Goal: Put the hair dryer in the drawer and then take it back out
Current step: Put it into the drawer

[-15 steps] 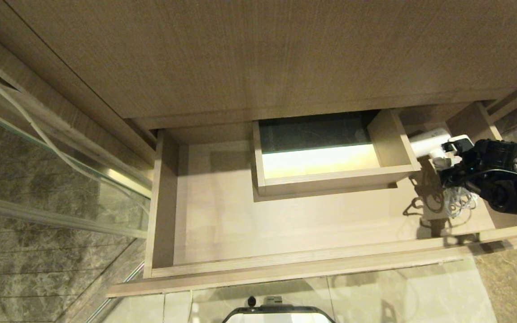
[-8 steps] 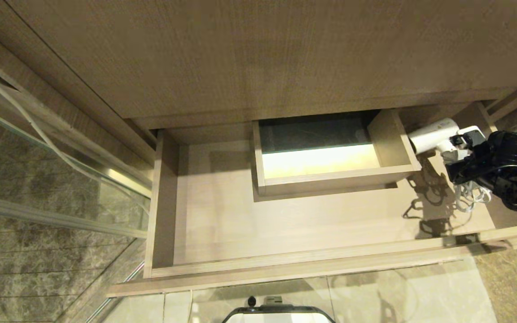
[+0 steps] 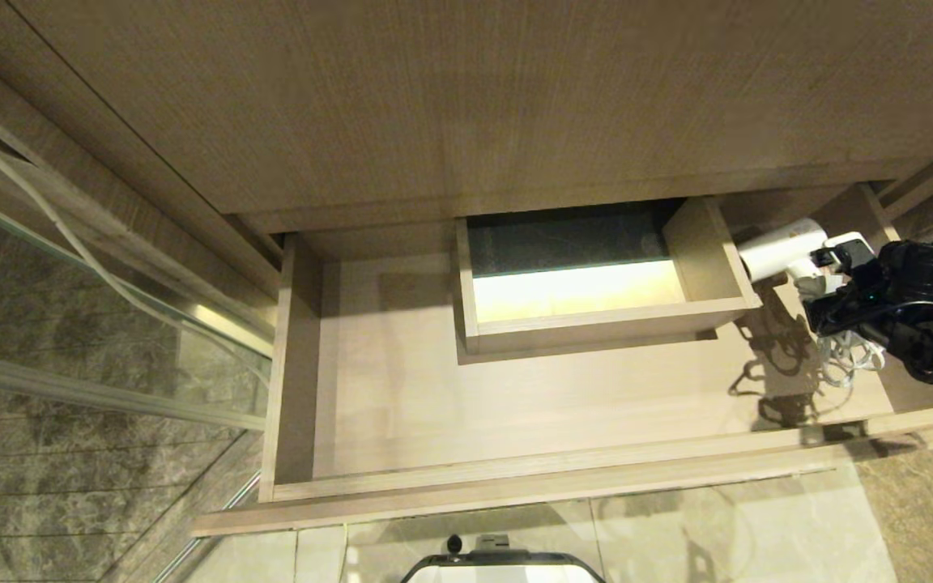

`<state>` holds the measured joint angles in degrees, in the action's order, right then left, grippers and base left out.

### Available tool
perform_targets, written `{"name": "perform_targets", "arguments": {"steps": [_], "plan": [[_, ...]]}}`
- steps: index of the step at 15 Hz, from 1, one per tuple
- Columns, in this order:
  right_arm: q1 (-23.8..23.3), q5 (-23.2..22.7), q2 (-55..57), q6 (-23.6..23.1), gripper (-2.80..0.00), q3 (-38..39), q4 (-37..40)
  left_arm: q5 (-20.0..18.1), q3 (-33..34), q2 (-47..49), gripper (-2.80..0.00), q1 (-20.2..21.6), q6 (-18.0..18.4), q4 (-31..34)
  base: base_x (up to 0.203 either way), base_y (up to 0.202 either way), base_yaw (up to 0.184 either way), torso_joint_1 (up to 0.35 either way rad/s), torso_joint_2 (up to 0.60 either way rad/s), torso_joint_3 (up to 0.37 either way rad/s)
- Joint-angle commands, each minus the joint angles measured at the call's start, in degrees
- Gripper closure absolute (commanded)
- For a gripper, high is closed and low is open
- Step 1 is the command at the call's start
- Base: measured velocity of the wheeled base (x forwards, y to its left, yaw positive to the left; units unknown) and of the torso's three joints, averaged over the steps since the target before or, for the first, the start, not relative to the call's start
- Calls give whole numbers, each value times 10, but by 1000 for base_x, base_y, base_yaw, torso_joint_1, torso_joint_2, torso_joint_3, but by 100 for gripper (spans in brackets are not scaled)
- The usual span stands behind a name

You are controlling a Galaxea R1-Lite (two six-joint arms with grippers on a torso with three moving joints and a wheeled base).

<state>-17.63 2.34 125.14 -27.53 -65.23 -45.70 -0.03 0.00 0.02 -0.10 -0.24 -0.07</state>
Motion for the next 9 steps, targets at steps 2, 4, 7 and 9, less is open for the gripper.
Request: {"name": "perform_targets", "arguments": {"steps": [2,4,7,9], "plan": [[5,-2,20,-1,0,-10,3,0,0,0,0,0,0,0,0,0,0,0,0,0],[4,-3,28,-2,0,-11,4,-1,1,0,0,0,0,0,0,0,0,0,0,0],[4,1,35,-8,-280,-11,3,-1,0,0,0,0,0,0,0,0,0,0,0,0],[4,1,29,-8,-280,-5,-2,-1,1,0,0,0,0,0,0,0,0,0,0,0]]}}
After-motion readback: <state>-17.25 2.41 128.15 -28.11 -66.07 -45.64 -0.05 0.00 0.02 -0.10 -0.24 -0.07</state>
